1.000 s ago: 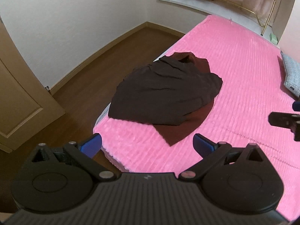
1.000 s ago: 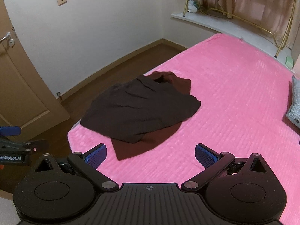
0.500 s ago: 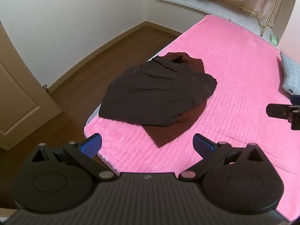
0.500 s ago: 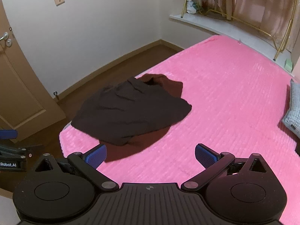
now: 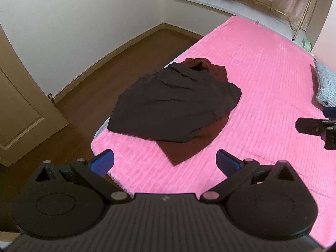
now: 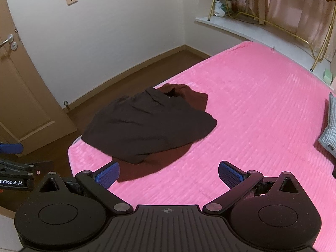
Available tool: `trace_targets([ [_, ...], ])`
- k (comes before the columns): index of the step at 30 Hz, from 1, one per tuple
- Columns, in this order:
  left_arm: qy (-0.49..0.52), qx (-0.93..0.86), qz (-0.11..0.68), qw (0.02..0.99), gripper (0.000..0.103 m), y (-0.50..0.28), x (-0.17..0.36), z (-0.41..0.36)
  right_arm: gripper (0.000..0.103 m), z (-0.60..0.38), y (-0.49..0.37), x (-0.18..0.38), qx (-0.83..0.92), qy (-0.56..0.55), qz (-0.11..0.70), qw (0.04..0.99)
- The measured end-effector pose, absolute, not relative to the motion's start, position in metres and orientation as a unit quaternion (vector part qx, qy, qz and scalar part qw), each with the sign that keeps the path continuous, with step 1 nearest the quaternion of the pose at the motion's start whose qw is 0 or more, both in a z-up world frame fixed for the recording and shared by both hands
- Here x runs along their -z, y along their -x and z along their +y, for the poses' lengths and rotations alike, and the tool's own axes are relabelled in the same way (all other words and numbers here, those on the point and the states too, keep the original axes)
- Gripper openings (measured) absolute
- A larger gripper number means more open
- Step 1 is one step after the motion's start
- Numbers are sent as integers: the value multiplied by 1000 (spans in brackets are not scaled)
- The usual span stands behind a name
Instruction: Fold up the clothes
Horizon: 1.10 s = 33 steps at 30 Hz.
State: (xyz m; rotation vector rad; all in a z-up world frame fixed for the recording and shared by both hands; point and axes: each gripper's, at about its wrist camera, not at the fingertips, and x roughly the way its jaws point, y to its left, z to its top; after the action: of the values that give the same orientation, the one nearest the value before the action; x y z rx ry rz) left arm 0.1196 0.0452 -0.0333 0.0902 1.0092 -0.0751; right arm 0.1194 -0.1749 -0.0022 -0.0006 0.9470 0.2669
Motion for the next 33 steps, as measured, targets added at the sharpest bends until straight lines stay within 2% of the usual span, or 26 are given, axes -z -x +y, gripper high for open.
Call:
trace_targets([
  [33,-25,14,489,872,102,-118,39,54,103,-198,-118,7,-146,13,484,862],
])
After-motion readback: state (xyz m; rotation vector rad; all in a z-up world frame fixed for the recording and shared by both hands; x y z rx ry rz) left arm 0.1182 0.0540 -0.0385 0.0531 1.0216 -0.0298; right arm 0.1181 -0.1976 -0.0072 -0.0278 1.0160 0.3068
